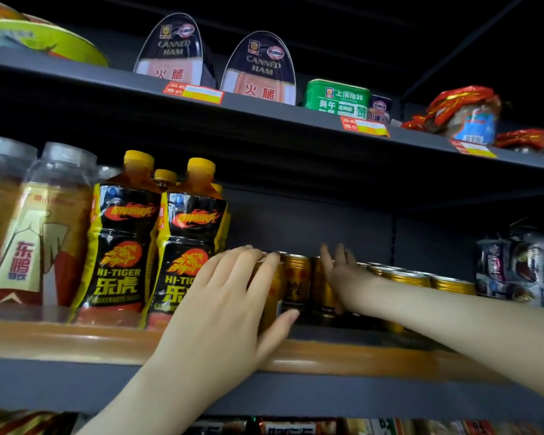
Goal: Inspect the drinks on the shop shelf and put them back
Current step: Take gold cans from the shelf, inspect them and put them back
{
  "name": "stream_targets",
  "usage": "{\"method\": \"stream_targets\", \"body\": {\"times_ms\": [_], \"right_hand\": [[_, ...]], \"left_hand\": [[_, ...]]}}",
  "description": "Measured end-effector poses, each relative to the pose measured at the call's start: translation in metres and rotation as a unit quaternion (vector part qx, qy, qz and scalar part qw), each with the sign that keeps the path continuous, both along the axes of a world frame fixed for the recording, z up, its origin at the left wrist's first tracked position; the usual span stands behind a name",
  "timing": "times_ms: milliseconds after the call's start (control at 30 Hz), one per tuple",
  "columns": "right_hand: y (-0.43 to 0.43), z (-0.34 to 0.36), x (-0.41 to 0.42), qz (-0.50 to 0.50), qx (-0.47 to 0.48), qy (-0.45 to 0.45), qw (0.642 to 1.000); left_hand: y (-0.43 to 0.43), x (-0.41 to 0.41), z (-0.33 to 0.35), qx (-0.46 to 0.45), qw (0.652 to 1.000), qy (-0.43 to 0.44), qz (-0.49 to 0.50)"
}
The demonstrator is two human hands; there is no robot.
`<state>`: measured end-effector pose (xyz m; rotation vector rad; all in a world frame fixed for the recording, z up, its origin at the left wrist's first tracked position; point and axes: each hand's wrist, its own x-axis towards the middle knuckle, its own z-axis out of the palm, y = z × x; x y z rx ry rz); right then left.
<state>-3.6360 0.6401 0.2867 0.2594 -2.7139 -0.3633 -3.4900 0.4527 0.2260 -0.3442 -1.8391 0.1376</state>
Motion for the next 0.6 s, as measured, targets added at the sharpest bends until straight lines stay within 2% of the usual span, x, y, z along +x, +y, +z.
{"method": "stream_targets", "body": {"times_ms": [67, 167, 267, 367, 467, 600], "right_hand": [[0.0, -0.003, -0.009, 0.022, -0.02, 0.021, 0.999], [-0.008, -0.002, -0.015, -0.031, 0.0, 0.022, 0.999], [-0.016, 0.008, -0.014, -0.032, 0.025, 0.009, 0.999], [-0.017, 0.02, -0.006, 0.043, 0.037, -0.001, 0.998], [-0.021, 0.021, -0.003, 0.146, -0.005, -0.027, 0.989], [-0.027, 0.007, -0.009, 0.158, -0.018, -0.041, 0.986]], "left_hand": [[0.0, -0.001, -0.001, -0.002, 1.0, 0.008, 0.0], [-0.001, -0.001, -0.001, -0.002, 1.0, 0.013, 0.003], [-0.001, 0.0, -0.001, -0.003, 1.0, 0.016, 0.007], [-0.001, 0.001, -0.001, -0.001, 1.0, 0.016, 0.011], [0.0, 0.001, -0.001, -0.001, 1.0, 0.014, 0.008], [-0.001, 0.002, -0.002, 0.003, 1.0, 0.012, 0.009]]}}
